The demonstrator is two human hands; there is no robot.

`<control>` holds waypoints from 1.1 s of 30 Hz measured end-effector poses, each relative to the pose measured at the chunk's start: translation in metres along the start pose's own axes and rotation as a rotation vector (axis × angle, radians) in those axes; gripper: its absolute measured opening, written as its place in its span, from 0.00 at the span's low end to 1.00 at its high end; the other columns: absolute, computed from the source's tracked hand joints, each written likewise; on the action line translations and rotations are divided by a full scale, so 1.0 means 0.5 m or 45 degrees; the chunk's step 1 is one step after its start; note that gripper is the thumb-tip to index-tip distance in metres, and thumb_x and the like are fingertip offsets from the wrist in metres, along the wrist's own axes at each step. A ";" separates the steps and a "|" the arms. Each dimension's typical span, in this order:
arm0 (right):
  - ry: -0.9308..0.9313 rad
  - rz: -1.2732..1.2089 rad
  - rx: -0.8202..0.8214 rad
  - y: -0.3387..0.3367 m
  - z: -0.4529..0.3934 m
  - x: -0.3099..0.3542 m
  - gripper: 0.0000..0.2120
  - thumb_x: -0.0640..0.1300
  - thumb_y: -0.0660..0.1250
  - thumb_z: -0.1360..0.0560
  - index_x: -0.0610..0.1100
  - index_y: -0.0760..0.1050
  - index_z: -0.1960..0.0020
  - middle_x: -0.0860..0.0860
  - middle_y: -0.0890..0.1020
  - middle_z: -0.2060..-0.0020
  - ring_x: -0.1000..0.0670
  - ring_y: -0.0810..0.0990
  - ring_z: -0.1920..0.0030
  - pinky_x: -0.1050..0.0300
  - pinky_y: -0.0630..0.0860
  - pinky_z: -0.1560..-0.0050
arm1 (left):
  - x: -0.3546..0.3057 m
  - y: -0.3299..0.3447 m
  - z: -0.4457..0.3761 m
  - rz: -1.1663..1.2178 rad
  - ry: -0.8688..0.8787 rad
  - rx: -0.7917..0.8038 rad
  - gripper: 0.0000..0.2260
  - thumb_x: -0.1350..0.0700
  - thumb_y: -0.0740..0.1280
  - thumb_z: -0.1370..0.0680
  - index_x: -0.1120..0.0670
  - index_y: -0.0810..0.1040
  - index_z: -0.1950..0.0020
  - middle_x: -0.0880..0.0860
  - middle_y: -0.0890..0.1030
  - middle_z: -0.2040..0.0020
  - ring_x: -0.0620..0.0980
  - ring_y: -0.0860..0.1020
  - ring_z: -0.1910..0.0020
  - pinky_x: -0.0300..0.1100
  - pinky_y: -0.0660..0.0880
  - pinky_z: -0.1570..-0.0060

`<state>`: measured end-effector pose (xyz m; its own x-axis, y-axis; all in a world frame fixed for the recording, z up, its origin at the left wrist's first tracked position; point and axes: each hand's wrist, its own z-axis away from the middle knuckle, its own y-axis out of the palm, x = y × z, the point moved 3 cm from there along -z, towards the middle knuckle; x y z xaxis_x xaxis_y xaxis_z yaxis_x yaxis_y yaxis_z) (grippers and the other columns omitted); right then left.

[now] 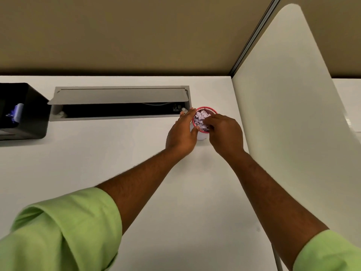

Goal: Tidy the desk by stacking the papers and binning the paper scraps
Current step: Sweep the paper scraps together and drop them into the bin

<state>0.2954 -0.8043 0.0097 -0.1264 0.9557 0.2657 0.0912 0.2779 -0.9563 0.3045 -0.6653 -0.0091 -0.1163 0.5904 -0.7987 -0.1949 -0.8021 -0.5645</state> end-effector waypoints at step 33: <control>0.041 -0.155 0.109 0.205 0.171 0.053 0.20 0.36 0.69 0.22 0.43 0.78 0.31 0.47 0.78 0.31 0.45 0.76 0.31 0.51 0.76 0.33 | 0.324 -0.071 0.170 -0.922 0.244 0.251 0.30 0.40 0.47 0.18 0.47 0.40 0.20 0.45 0.37 0.20 0.51 0.35 0.22 0.53 0.41 0.24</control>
<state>0.2171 -0.7586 -0.0915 -0.0997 0.9183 0.3831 -0.0073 0.3843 -0.9232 0.2099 -0.5333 -0.1007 0.2733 0.9211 -0.2771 -0.3304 -0.1807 -0.9264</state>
